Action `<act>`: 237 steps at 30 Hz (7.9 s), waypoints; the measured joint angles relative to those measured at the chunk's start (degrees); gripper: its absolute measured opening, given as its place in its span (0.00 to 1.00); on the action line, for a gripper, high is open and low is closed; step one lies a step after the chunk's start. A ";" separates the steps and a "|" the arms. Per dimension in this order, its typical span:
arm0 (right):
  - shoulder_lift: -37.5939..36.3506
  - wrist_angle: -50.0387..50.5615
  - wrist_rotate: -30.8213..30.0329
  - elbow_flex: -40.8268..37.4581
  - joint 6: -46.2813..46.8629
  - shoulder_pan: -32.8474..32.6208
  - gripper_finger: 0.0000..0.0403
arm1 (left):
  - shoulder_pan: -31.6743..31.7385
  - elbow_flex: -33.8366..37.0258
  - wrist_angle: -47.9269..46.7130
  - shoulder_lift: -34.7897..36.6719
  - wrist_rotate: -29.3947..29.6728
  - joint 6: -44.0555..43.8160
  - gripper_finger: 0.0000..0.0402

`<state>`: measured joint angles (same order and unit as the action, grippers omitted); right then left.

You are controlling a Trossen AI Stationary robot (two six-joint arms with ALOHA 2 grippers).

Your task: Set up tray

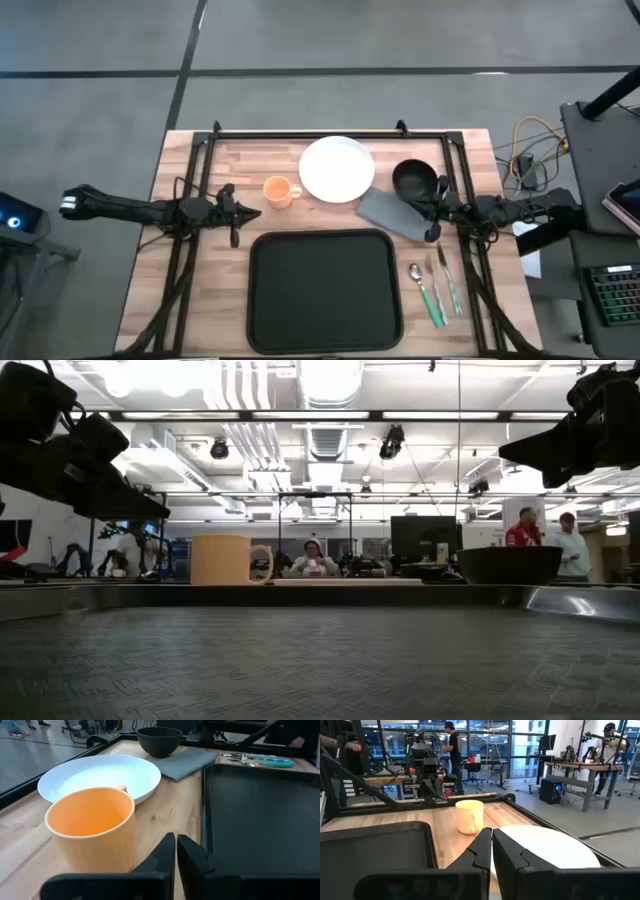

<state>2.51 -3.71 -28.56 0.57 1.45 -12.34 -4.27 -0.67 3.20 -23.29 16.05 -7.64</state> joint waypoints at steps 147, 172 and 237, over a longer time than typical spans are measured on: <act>0.23 -0.01 -10.40 0.01 43.61 -0.02 0.36 | 1.37 -62.43 -20.72 -44.44 13.05 -7.98 0.48; 0.25 0.00 -9.97 0.01 43.54 -0.02 0.35 | 3.97 -63.63 -48.62 -52.85 11.41 -4.58 0.48; 1.05 0.01 -10.20 0.01 41.63 0.02 0.30 | 11.49 -41.53 -28.23 -55.21 2.19 13.14 0.46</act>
<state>3.57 -3.70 -38.76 0.58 43.08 -12.32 7.22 -42.20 -25.02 -78.50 18.24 5.50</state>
